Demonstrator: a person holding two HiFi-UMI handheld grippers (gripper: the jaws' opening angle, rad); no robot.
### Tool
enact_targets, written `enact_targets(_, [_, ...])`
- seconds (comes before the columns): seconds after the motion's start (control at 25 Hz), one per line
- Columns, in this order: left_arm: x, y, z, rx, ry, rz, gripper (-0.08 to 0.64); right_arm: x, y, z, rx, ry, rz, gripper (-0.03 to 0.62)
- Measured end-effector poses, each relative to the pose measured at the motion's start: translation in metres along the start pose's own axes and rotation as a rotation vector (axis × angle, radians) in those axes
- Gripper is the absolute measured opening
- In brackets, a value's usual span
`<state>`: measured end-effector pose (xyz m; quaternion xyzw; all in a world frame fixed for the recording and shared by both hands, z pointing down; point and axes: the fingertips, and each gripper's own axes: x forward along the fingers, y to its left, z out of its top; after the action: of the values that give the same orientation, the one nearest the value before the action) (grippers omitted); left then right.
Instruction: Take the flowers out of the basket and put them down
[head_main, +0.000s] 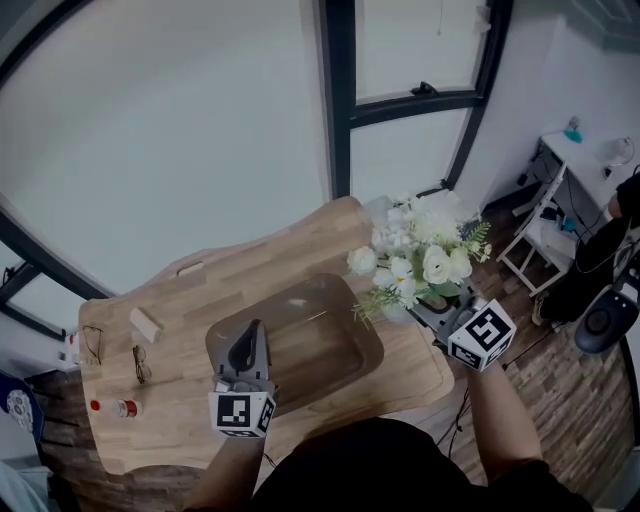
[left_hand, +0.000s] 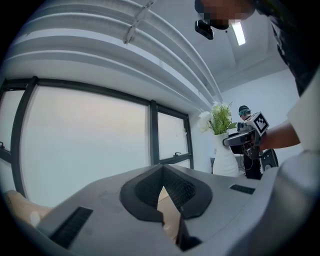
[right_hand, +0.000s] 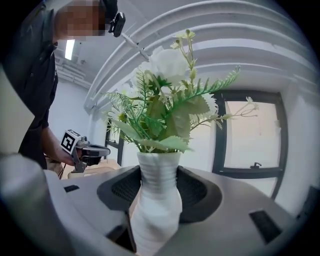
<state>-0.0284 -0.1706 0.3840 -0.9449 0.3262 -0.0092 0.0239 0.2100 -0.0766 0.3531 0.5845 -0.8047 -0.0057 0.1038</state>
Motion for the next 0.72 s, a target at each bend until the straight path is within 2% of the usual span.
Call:
enact_targets(0.32, [0.013,-0.017,-0.001,0.007,0.011,-0.021,0.005,-0.017,-0.014,-0.037,0.029,0.027,-0.065,0.241])
enact_targets(0.72, [0.015,-0.014,-0.004,0.028,0.02,0.012,0.005,-0.012,-0.023,-0.086,0.088,0.052,-0.119,0.241])
